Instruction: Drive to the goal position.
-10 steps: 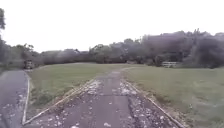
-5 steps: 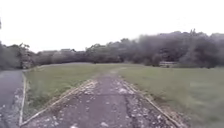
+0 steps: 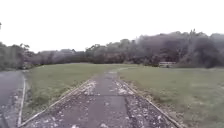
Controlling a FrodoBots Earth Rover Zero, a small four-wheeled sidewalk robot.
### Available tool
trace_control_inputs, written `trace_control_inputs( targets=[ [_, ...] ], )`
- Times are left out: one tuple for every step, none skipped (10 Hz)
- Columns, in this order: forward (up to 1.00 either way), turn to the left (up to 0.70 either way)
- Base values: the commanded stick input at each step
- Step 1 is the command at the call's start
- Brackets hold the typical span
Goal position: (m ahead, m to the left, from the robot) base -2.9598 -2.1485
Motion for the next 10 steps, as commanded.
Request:
trace_control_inputs(
  targets=[
    [1.00, 0.00],
    [1.00, 0.00],
    [1.00, 0.00],
    [1.00, 0.00],
    [1.00, 0.00],
    [1.00, 0.00],
    [1.00, 0.00],
    [1.00, 0.00],
    [1.00, 0.00],
    [1.00, 0.00]
  ],
)
